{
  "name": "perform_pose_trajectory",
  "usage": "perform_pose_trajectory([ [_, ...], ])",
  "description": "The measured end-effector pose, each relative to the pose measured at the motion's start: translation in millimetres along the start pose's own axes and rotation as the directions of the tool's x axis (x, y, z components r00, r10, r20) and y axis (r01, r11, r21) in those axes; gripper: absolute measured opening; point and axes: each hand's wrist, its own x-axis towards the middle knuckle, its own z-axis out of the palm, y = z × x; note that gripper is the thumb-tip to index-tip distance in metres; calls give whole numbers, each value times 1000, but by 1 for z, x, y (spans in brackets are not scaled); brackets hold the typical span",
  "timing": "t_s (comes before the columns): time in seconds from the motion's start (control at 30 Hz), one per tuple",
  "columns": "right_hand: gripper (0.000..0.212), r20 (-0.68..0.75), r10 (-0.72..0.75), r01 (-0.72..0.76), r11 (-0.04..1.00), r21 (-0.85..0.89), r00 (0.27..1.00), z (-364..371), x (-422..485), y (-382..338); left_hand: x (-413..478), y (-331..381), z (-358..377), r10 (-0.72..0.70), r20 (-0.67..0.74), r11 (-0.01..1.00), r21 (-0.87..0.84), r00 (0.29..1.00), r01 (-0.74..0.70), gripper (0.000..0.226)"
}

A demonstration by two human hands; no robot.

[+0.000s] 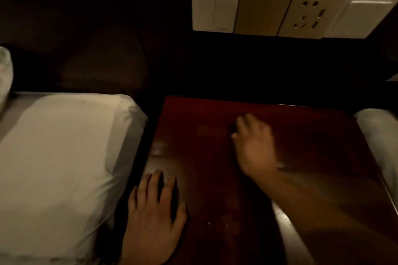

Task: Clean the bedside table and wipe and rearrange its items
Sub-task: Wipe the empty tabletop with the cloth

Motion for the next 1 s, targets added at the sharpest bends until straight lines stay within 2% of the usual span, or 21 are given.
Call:
perform_pose_trajectory([
  [0.1, 51, 180, -363, 349, 931, 108, 914, -5, -39, -39, -3, -3, 1, 36, 13, 999, 7, 999, -36, 63],
  [0.13, 51, 187, -428, 414, 904, 110, 884, -6, -34, -26, -4, -3, 3, 44, 15, 999, 8, 999, -44, 63],
  [0.17, 49, 158, -422, 416, 907, 72, 893, -4, -24, -9, -4, -4, 5, 49, 22, 999, 5, 999, -49, 63],
  [0.2, 48, 139, -335, 333, 942, 38, 932, -2, -10, 9, -3, -4, 8, 51, 30, 999, 5, 998, -51, 63],
  [0.27, 50, 118, -5, 3, 1000, 23, 993, 1, 20, 32, -4, -6, 12, 46, 25, 999, 3, 999, -46, 63],
  [0.33, 52, 88, 249, -253, 967, 35, 964, 8, 41, 20, -3, -6, 13, 47, -4, 999, -23, 999, -47, 62],
  [0.4, 49, 33, 269, -269, 963, 5, 963, 16, 58, -19, -3, -4, 13, 55, -47, 996, -67, 997, -58, 61],
  [0.5, 41, 35, 25, -28, 997, 70, 999, 23, 81, -89, -3, -7, 14, 38, -125, 983, -171, 991, -60, 58],
  [0.57, 42, 88, -233, 222, 967, 121, 968, 29, 84, -132, -2, -8, 16, -16, -184, 952, -302, 983, -41, 55],
  [0.63, 44, 154, -509, 478, 856, 198, 847, 25, 61, -156, -5, -7, 16, -83, -221, 917, -398, 972, -12, 49],
  [0.67, 43, 174, -614, 565, 783, 262, 770, 20, 43, -152, -6, -8, 13, -100, -228, 903, -430, 968, -8, 46],
  [0.7, 42, 191, -652, 593, 751, 290, 734, 13, 25, -134, -6, -9, 11, -103, -237, 895, -446, 966, -14, 44],
  [0.73, 40, 164, -626, 575, 772, 269, 763, 6, 8, -102, -7, -9, 11, -101, -237, 893, -450, 966, -17, 43],
  [0.77, 39, 99, -535, 508, 836, 211, 839, -1, -5, -62, -7, -10, 12, -94, -225, 897, -441, 970, -15, 43],
  [0.8, 37, 19, -365, 359, 922, 146, 931, -9, -15, -17, -7, -10, 12, -86, -205, 905, -424, 975, -9, 45],
  [0.83, 35, -24, -130, 132, 986, 107, 991, -21, -24, 26, -7, -9, 11, -80, -186, 912, -409, 979, -3, 46],
  [0.87, 33, -46, 93, -89, 993, 77, 995, -32, -33, 62, -8, -9, 11, -71, -173, 919, -394, 982, -3, 48],
  [0.9, 32, -51, 252, -249, 967, 46, 966, -41, -42, 80, -9, -9, 11, -55, -160, 923, -385, 986, -11, 50],
  [0.93, 33, -42, 331, -329, 943, 50, 943, -45, -49, 77, -9, -8, 10, -48, -144, 918, -397, 988, -13, 52],
  [0.97, 33, -36, 306, -303, 950, 80, 951, -45, -58, 55, -10, -8, 7, -60, -130, 900, -435, 990, -2, 53],
  [1.0, 33, -10, 212, -210, 972, 110, 977, -42, -72, 19, -11, -8, 2, -88, -117, 868, -495, 989, 19, 53],
])
